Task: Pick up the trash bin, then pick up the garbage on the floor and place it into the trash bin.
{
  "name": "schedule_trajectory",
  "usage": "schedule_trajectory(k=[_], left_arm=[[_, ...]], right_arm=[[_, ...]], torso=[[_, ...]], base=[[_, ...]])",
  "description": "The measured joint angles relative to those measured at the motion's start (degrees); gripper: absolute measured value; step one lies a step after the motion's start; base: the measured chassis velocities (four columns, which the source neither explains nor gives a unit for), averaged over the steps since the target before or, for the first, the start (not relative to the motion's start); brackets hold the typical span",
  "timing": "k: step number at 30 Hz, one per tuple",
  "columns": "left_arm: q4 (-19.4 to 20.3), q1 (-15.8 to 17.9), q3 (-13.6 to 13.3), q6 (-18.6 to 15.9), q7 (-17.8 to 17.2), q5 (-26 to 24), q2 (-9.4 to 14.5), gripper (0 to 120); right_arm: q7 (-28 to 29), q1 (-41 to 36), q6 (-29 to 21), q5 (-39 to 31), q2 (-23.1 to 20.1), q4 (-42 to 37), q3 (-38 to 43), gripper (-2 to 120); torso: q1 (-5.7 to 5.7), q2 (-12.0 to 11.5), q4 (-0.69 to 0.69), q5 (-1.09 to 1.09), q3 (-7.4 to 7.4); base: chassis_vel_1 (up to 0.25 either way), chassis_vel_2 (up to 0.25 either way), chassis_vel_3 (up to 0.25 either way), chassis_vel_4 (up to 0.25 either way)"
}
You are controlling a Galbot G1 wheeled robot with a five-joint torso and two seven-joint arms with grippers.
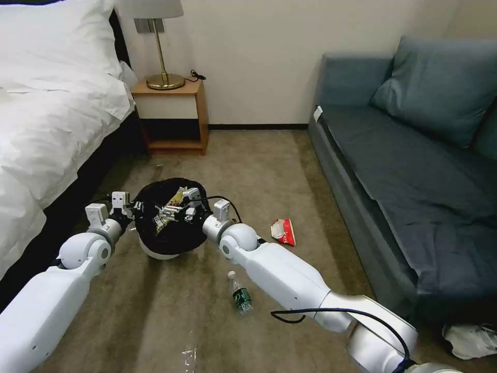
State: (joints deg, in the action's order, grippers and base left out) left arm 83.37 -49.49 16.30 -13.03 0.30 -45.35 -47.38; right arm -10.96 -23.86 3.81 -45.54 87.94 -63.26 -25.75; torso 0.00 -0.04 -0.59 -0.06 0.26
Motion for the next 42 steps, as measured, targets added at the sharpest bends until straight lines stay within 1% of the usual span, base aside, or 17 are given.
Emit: schedule_trajectory(k=[5, 11, 19, 22, 24, 25, 27, 28, 29, 30, 31, 33, 34, 37, 38, 40, 42], left_arm=[[-0.2, -0.3, 0.0, 0.0, 0.2, 0.2, -0.1, 4], [-0.5, -1.1, 0.4, 0.3, 0.8, 0.8, -0.4, 4], [-0.9, -0.9, 0.5, 0.3, 1.0, 0.9, -0.5, 4], [-1.0, -0.7, 0.3, 0.4, 1.0, 0.9, -0.5, 4], [-1.0, -0.6, 0.3, 0.4, 1.0, 0.8, -0.3, 4], [-1.0, -0.6, 0.3, 0.4, 1.0, 0.8, -0.3, 4], [-1.0, -0.6, 0.3, 0.4, 1.0, 0.8, 0.2, 4], [-1.0, -0.6, 0.3, 0.4, 1.0, 0.8, 0.2, 4], [-1.0, -0.6, 0.4, 0.4, 1.0, 0.7, 0.4, 4], [-1.0, -0.6, 0.6, 0.4, 1.0, 0.7, 0.6, 4], [-1.0, -0.6, 0.6, 0.4, 1.0, 0.7, 0.6, 4], [-1.2, -0.7, 0.7, 0.4, 1.0, 0.7, 0.9, 4], [-1.2, -0.7, 0.7, 0.4, 1.0, 0.7, 0.9, 4], [-1.3, -0.7, 0.6, 0.4, 1.0, 0.9, 1.0, 4], [-1.3, -0.7, 0.6, 0.4, 1.0, 0.9, 1.0, 4], [-1.3, -0.6, 0.3, 0.4, 1.0, 0.9, 1.1, 4], [-1.3, -0.6, 0.3, 0.4, 1.0, 0.9, 1.1, 4]], right_arm=[[-0.7, 0.7, 0.3, 0.5, -0.2, 0.7, -0.1, 100], [-1.8, 4.4, 0.6, 0.0, -1.4, 1.8, -0.8, 100], [-1.7, 7.0, 0.6, -1.3, -1.2, 2.1, -1.3, 100], [-1.5, 8.5, 0.3, -2.3, -1.4, 2.0, -1.6, 100], [-0.5, 9.1, -1.2, -3.7, -3.0, 0.1, -2.0, 100], [-0.5, 9.1, -1.2, -3.7, -3.0, 0.1, -2.0, 100], [2.0, 9.1, -4.9, -5.8, -5.5, -2.8, -2.3, 100], [2.0, 9.1, -4.9, -5.8, -5.5, -2.8, -2.3, 100], [3.8, 9.0, -6.9, -6.8, -6.7, -4.5, -2.5, 100], [6.9, 8.6, -9.8, -7.8, -8.3, -6.8, -2.6, 100], [6.9, 8.6, -9.8, -7.8, -8.3, -6.8, -2.6, 100], [14.9, 6.8, -18.4, -8.5, -11.6, -11.8, -2.7, 100], [14.9, 6.8, -18.4, -8.5, -11.6, -11.8, -2.7, 100], [19.9, 4.4, -25.7, -9.4, -14.5, -15.5, -2.6, 100], [19.9, 4.4, -25.7, -9.4, -14.5, -15.5, -2.6, 100], [22.1, 2.9, -28.5, -10.3, -16.0, -16.9, -2.4, 100], [22.1, 2.9, -28.5, -10.3, -16.0, -16.9, -2.4, 100]], torso=[[0.00, 0.0, 0.00, 0.00, 0.00], [0.00, 0.0, -0.01, 0.00, 0.00], [0.00, 0.0, 0.00, 0.00, 0.00], [0.00, 0.0, 0.01, 0.00, 0.00], [0.00, 0.0, 0.01, 0.00, 0.00], [0.00, 0.0, 0.01, 0.00, 0.00], [0.00, 0.0, -0.01, 0.00, 0.00], [0.00, 0.0, -0.01, 0.00, 0.00], [0.00, 0.0, -0.01, 0.01, 0.00], [0.00, 0.0, -0.01, 0.01, 0.00], [0.00, 0.0, -0.01, 0.01, 0.00], [0.00, 0.0, 0.00, 0.02, 0.00], [0.00, 0.0, 0.00, 0.02, 0.00], [0.00, 0.0, -0.01, 0.02, 0.00], [0.00, 0.0, -0.01, 0.02, 0.00], [0.00, 0.0, -0.01, 0.00, 0.00], [0.00, 0.0, -0.01, 0.00, 0.00]], base=[[0.000, 0.000, 0.000, 0.000], [0.000, 0.000, 0.000, 0.000], [0.000, 0.000, 0.000, 0.000], [0.000, 0.000, 0.000, 0.000], [0.000, 0.000, 0.000, 0.000], [0.000, 0.000, 0.000, 0.000], [0.000, 0.000, 0.000, 0.000], [0.000, 0.000, 0.000, 0.000], [0.000, 0.000, 0.000, 0.000], [0.000, 0.000, 0.000, 0.000], [0.000, 0.000, 0.000, 0.000], [0.000, 0.000, 0.000, 0.000], [0.000, 0.000, 0.000, 0.000], [0.000, 0.000, 0.000, 0.000], [0.000, 0.000, 0.000, 0.000], [0.000, 0.000, 0.000, 0.000], [0.000, 0.000, 0.000, 0.000]])
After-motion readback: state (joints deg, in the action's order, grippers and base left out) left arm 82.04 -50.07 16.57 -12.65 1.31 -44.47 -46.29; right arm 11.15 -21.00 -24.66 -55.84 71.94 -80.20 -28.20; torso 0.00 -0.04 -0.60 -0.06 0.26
